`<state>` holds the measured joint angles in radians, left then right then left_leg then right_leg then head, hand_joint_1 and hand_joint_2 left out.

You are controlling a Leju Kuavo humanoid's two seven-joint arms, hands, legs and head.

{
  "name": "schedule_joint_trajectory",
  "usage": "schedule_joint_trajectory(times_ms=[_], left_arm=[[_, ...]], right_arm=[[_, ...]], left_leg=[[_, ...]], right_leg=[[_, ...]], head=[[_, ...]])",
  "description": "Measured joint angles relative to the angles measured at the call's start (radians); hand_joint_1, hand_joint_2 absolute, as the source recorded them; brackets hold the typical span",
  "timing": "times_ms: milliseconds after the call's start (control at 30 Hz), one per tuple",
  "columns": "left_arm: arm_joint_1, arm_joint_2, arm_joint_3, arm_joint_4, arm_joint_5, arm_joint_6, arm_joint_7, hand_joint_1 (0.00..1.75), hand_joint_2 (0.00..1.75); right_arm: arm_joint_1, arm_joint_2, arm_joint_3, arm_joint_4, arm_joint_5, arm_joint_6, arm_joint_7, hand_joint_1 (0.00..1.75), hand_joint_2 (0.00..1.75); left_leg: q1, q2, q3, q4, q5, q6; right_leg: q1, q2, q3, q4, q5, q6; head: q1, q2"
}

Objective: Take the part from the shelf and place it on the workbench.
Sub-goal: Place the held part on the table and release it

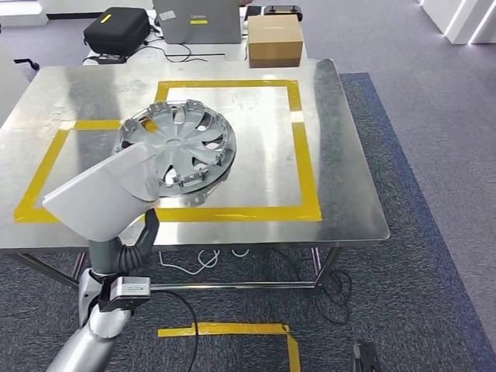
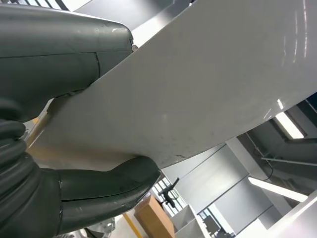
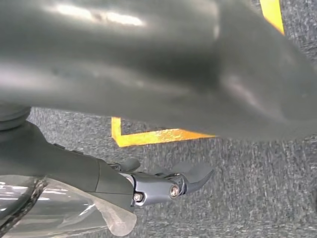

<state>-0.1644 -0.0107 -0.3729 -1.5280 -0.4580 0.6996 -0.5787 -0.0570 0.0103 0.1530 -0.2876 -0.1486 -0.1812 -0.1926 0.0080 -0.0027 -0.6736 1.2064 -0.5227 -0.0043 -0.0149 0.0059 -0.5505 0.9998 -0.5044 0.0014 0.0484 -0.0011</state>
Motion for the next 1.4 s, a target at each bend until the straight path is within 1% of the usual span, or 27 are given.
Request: schedule_joint_trajectory(times_ms=[33, 67, 100, 200, 267, 300, 367, 400, 433, 467, 533, 567, 600, 667, 733, 767, 833, 900, 933, 967, 1033, 1067, 1100, 1133, 1267, 1333, 1400], left_arm=[[-0.001, 0.000, 0.000, 0.000, 0.000, 0.000, 0.002, 1.75, 1.75], [-0.003, 0.000, -0.001, 0.000, -0.001, 0.000, 0.003, 1.75, 1.75], [-0.004, 0.000, -0.001, 0.001, -0.002, 0.000, 0.005, 1.75, 1.75], [-0.004, 0.000, -0.001, 0.001, -0.003, 0.000, 0.006, 1.75, 1.75], [-0.006, 0.000, -0.001, 0.001, -0.003, 0.000, 0.006, 1.75, 1.75], [-0.007, 0.000, -0.002, 0.001, -0.003, 0.000, 0.006, 1.75, 1.75], [-0.008, -0.001, -0.002, 0.001, -0.003, 0.000, 0.006, 1.75, 1.75], [-0.007, -0.001, -0.003, 0.001, -0.003, 0.000, 0.006, 1.75, 1.75], [-0.006, 0.000, -0.003, 0.002, -0.003, 0.000, 0.005, 1.75, 1.75], [-0.004, 0.000, -0.002, 0.002, -0.003, 0.000, 0.004, 1.75, 1.75], [-0.003, 0.000, -0.002, 0.003, -0.001, 0.000, 0.003, 1.75, 1.75], [-0.003, 0.000, -0.002, 0.003, -0.001, 0.000, 0.003, 1.75, 1.75], [-0.004, 0.000, -0.002, 0.004, 0.000, 0.000, 0.002, 1.75, 1.75], [-0.004, 0.000, -0.003, 0.005, 0.000, 0.000, 0.003, 1.75, 1.75], [-0.005, 0.000, -0.003, 0.006, 0.000, 0.000, 0.003, 1.75, 1.75], [-0.006, 0.000, -0.003, 0.006, 0.000, 0.000, 0.002, 1.75, 1.75], [-0.008, 0.000, -0.003, 0.007, 0.000, 0.000, 0.001, 1.75, 1.75], [-0.007, 0.000, -0.003, 0.010, -0.002, 0.000, 0.000, 1.75, 1.75], [-0.006, 0.001, -0.003, 0.012, -0.003, 0.000, 0.000, 1.75, 1.75], [-0.006, 0.002, -0.003, 0.013, -0.002, 0.000, 0.000, 1.75, 1.75], [-0.008, 0.003, -0.004, 0.014, -0.001, 0.000, 0.000, 1.75, 1.75], [-0.010, 0.003, -0.004, 0.014, 0.000, 0.000, 0.000, 1.75, 1.75], [-0.012, 0.003, -0.004, 0.015, 0.000, 0.000, 0.001, 1.75, 1.75], [-0.014, 0.003, -0.004, 0.015, 0.001, 0.000, 0.001, 1.75, 1.75], [-0.015, 0.003, -0.004, 0.015, 0.008, 0.000, -0.002, 1.75, 1.75], [-0.016, 0.002, -0.004, 0.015, 0.009, 0.000, -0.004, 1.75, 1.75], [-0.017, 0.001, -0.004, 0.015, 0.010, 0.000, -0.005, 1.75, 1.75]], right_arm=[[0.000, 0.000, 0.000, 0.000, 0.000, 0.000, 0.000, 0.00, 0.00], [-0.002, 0.001, 0.000, 0.000, -0.001, 0.001, 0.000, 0.00, 0.00], [-0.003, 0.001, 0.000, 0.000, -0.001, 0.001, 0.000, 0.00, 0.00], [-0.005, 0.000, 0.000, 0.000, -0.002, 0.001, 0.001, 0.00, 0.00], [-0.006, 0.000, 0.000, -0.001, -0.002, 0.000, 0.000, 0.00, 0.00], [-0.007, 0.001, 0.000, -0.001, -0.001, 0.000, 0.000, 0.00, 0.00], [-0.006, 0.001, 0.000, -0.001, -0.001, 0.000, 0.000, 0.00, 0.00], [-0.004, 0.001, 0.000, -0.001, -0.001, -0.001, 0.000, 0.00, 0.00], [-0.001, 0.001, 0.000, -0.001, -0.002, -0.001, 0.000, 0.00, 0.00], [0.001, 0.000, 0.000, -0.001, -0.002, -0.001, 0.000, 0.00, 0.00], [0.002, 0.000, -0.001, -0.001, -0.003, -0.001, 0.000, 0.00, 0.00], [0.001, 0.000, -0.001, -0.001, -0.003, -0.001, 0.000, 0.00, 0.00], [0.000, 0.000, -0.001, -0.001, -0.004, -0.001, 0.000, 0.00, 0.00], [-0.001, 0.000, -0.001, -0.001, -0.004, -0.001, 0.000, 0.00, 0.00], [0.000, 0.000, -0.001, -0.001, -0.004, 0.000, 0.000, 0.00, 0.00], [0.000, 0.001, -0.001, -0.002, -0.005, 0.000, 0.000, 0.00, 0.00], [-0.002, 0.001, -0.001, -0.002, -0.005, 0.001, -0.001, 0.00, 0.00], [-0.003, 0.001, -0.002, -0.002, -0.005, 0.001, 0.000, 0.00, 0.00], [-0.003, 0.001, -0.002, -0.002, -0.005, 0.001, 0.000, 0.00, 0.00], [-0.002, 0.001, -0.002, -0.002, -0.005, 0.002, 0.000, 0.00, 0.00], [-0.002, 0.001, -0.002, -0.002, -0.005, 0.002, 0.000, 0.00, 0.00], [-0.003, 0.001, -0.002, -0.002, -0.005, 0.002, 0.000, 0.00, 0.00], [-0.005, 0.001, -0.002, -0.002, -0.005, 0.002, 0.000, 0.00, 0.00], [-0.006, 0.001, -0.002, -0.002, -0.005, 0.001, 0.000, 0.00, 0.00], [-0.009, 0.000, -0.002, -0.002, -0.005, 0.000, 0.000, 0.00, 0.00], [-0.011, 0.000, -0.002, -0.002, -0.006, 0.000, 0.000, 0.00, 0.00], [-0.010, 0.000, -0.003, -0.002, -0.006, -0.001, 0.000, 0.00, 0.00]], left_leg=[[-0.001, 0.000, 0.027, -0.064, 0.036, 0.003], [-0.002, 0.000, 0.049, -0.120, 0.058, 0.007], [-0.004, 0.000, 0.062, -0.154, 0.065, 0.010], [-0.006, -0.001, 0.067, -0.176, 0.054, 0.022], [-0.003, 0.000, 0.076, -0.185, 0.053, 0.033], [-0.001, 0.001, 0.080, -0.188, 0.052, 0.039], [-0.003, 0.001, 0.085, -0.188, 0.047, 0.047], [-0.005, 0.001, 0.088, -0.188, 0.044, 0.049], [-0.006, 0.000, 0.092, -0.188, 0.041, 0.050], [-0.006, -0.002, 0.098, -0.188, 0.036, 0.050], [-0.007, -0.004, 0.113, -0.188, 0.026, 0.046], [-0.008, -0.004, 0.118, -0.186, 0.021, 0.042], [-0.010, -0.004, 0.119, -0.186, 0.018, 0.037], [-0.011, -0.004, 0.118, -0.186, 0.016, 0.028], [-0.011, -0.004, 0.120, -0.185, 0.009, 0.017], [-0.010, -0.004, 0.114, -0.166, -0.003, 0.011], [-0.007, -0.003, 0.069, -0.069, -0.051, 0.000], [-0.002, -0.002, -0.004, 0.062, -0.095, -0.008], [-0.001, -0.002, -0.027, 0.093, -0.093, -0.010], [0.000, -0.002, -0.031, 0.087, -0.071, -0.010], [0.000, -0.002, 0.013, -0.031, 0.013, -0.005], [-0.001, -0.002, 0.042, -0.098, 0.043, -0.002], [-0.003, -0.001, 0.064, -0.149, 0.060, 0.003], [-0.005, -0.002, 0.075, -0.174, 0.062, 0.007], [-0.005, -0.002, 0.084, -0.193, 0.057, 0.030], [-0.002, 0.000, 0.090, -0.199, 0.057, 0.040], [-0.003, 0.000, 0.091, -0.199, 0.054, 0.045]], right_leg=[[0.001, 0.001, 0.006, 0.000, -0.005, 0.004], [0.002, 0.001, 0.009, 0.001, -0.010, 0.009], [0.003, 0.001, 0.008, 0.002, -0.012, 0.014], [0.003, -0.001, 0.002, -0.001, -0.016, 0.030], [0.003, -0.003, -0.013, 0.030, -0.036, 0.039], [0.002, -0.003, -0.038, 0.077, -0.058, 0.042], [0.002, -0.003, -0.116, 0.221, -0.110, 0.045], [0.003, -0.003, -0.153, 0.278, -0.121, 0.045], [0.003, -0.003, -0.175, 0.302, -0.112, 0.045], [0.003, -0.003, -0.175, 0.281, -0.081, 0.042], [0.004, -0.003, -0.125, 0.151, 0.004, 0.035], [0.006, -0.003, -0.095, 0.085, 0.031, 0.030], [0.007, -0.003, -0.073, 0.040, 0.043, 0.026], [0.011, -0.001, -0.058, 0.016, 0.037, 0.020], [0.007, 0.000, -0.052, 0.008, 0.035, 0.013], [0.004, -0.001, -0.046, 0.003, 0.035, 0.008], [0.000, -0.002, -0.036, -0.002, 0.033, -0.001], [0.000, -0.002, -0.031, -0.002, 0.028, -0.005], [0.001, -0.002, -0.029, -0.002, 0.025, -0.005], [0.001, -0.001, -0.025, -0.002, 0.023, -0.004], [0.001, 0.001, -0.014, -0.002, 0.016, 0.000], [0.002, 0.001, -0.009, -0.001, 0.012, 0.004], [0.004, 0.002, -0.007, 0.000, 0.009, 0.008], [0.005, 0.002, -0.008, 0.000, 0.007, 0.013], [0.003, -0.001, -0.015, 0.011, -0.008, 0.036], [0.002, -0.001, -0.063, 0.101, -0.053, 0.043], [0.001, -0.001, -0.139, 0.239, -0.103, 0.048]], head=[[0.000, 0.000], [0.000, 0.000], [0.001, 0.000], [0.001, 0.000], [0.003, 0.000], [0.004, 0.000], [0.006, 0.000], [0.005, 0.000], [0.006, 0.000], [0.006, 0.000], [0.006, 0.000], [0.005, 0.000], [0.005, 0.000], [0.003, 0.000], [0.001, 0.000], [-0.002, 0.000], [-0.008, 0.000], [-0.010, 0.000], [-0.010, 0.000], [-0.010, 0.000], [-0.011, 0.000], [-0.010, 0.000], [-0.010, 0.000], [-0.009, 0.000], [-0.008, 0.000], [-0.004, 0.000], [-0.001, 0.000]])
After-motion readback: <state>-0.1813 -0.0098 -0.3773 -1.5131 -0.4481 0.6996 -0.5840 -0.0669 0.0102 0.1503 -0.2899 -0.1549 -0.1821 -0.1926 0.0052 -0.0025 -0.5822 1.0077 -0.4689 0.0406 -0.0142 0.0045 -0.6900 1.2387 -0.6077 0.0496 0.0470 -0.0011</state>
